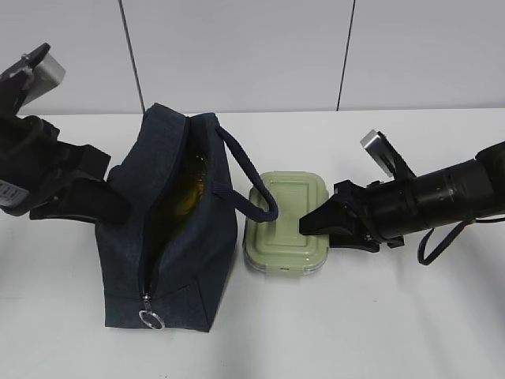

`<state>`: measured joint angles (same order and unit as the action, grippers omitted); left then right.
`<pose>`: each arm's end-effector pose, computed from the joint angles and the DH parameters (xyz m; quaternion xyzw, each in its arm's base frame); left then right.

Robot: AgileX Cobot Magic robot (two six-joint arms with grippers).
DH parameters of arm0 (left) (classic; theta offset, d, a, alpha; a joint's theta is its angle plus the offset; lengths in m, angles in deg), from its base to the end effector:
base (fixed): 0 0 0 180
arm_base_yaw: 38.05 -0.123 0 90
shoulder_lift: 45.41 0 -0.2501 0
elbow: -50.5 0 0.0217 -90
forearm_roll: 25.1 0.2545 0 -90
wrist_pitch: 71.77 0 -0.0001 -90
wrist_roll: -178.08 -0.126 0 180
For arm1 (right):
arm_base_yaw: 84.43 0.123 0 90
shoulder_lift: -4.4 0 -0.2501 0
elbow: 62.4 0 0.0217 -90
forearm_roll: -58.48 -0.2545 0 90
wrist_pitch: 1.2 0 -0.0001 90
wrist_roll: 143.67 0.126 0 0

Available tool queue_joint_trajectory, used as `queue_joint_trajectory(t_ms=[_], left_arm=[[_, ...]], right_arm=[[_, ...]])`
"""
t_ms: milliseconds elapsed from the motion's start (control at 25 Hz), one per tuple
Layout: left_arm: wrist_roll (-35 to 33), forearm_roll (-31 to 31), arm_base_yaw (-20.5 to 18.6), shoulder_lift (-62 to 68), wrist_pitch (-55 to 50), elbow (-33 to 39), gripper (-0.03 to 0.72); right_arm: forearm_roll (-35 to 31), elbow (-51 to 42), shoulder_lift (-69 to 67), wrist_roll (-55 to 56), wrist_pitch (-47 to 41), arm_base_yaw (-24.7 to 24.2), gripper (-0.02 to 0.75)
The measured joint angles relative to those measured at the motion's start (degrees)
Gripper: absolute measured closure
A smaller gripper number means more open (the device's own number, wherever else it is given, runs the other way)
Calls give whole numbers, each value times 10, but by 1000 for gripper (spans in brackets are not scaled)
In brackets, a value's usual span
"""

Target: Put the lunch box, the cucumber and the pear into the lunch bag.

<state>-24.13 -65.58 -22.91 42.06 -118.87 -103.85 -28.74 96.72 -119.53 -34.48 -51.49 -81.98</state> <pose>0.2573 -0.1317 0.1946 0.1174 0.9360 -0.2796 0.1787 0.3420 0.1116 0.0666 -0.0217 0.8783 0.4407 0.1843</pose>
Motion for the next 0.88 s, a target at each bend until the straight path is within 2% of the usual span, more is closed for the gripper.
queue_joint_trajectory(t_ms=[600,880], left_arm=[[0,0,0,0,0,0,686],[0,0,0,0,1,0,686]], right_arm=[[-5,0,35,0,-48,-4,376],[19,0,58,-1,-58,-53,376]])
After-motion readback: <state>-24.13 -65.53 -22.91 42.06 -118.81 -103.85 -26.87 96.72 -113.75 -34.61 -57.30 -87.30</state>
